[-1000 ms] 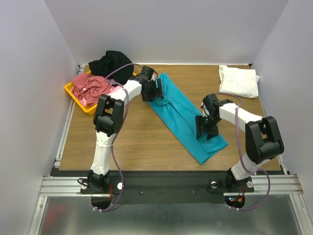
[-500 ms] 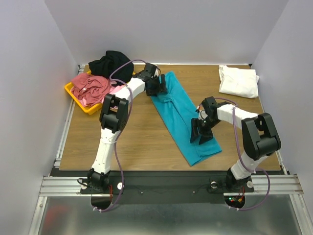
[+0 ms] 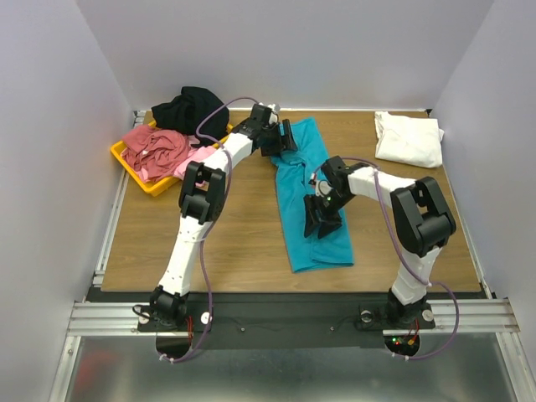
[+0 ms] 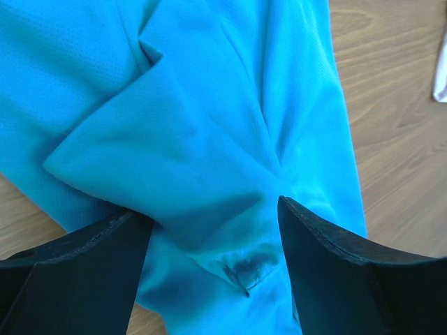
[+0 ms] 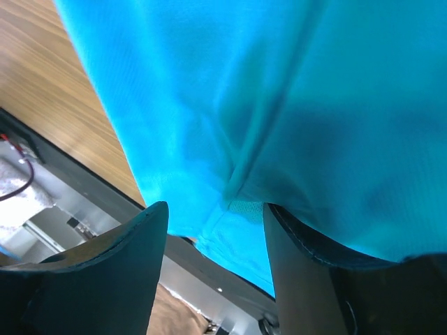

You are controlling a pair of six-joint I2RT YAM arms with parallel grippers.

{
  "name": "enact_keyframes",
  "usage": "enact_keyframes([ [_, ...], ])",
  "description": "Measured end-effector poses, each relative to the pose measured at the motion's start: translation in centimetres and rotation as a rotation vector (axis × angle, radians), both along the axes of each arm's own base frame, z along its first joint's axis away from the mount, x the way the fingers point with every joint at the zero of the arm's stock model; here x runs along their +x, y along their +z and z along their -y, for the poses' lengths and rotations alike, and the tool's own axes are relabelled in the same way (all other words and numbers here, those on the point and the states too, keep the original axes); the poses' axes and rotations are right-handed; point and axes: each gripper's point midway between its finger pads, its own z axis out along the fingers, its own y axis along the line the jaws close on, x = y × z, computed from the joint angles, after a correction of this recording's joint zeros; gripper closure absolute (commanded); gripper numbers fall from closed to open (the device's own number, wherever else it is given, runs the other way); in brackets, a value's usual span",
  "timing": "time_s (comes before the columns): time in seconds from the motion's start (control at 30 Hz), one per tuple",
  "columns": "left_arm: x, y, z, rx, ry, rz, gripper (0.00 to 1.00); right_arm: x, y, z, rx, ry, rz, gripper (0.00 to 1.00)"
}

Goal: Fold and stack the t-shirts
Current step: Fold the tshirt

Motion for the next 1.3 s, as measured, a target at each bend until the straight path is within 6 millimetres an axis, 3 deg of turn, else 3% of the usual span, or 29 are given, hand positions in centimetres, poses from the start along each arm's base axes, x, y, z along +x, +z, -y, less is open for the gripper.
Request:
enact_keyframes([
  [0.23,0.4,0.3,1.3,-0.070,-0.029,0.015,0.17,2.2,0.2,-3.4,0.046,0.058,0.025,0.37],
  [0.4,1.5,0.4,1.8,-0.102,-0.019,0.036,0.16,2.6,0.3,-4.6,0.061,0.076,0.032,0.37],
  [0.53,2.5,0.6,1.4,-0.139,0.010,0.043,0.16,2.4,0.3,-4.8,0.060,0.079,0.030,0.37],
  [0.97,7.7,1.3,-3.4,-0.230,0.133,0.101,0.12,2.1,0.4,-4.9,0.066,0.073,0.015,0.37],
  [1.17,8.2,2.5,-2.8,-0.278,0.122,0.143,0.11,2.2,0.8,-4.9,0.068,0.073,0.026,0.34],
  [1.3,8.2,3.4,-2.0,-0.289,0.108,0.173,0.11,2.6,2.7,-5.1,0.074,0.068,0.063,0.33],
])
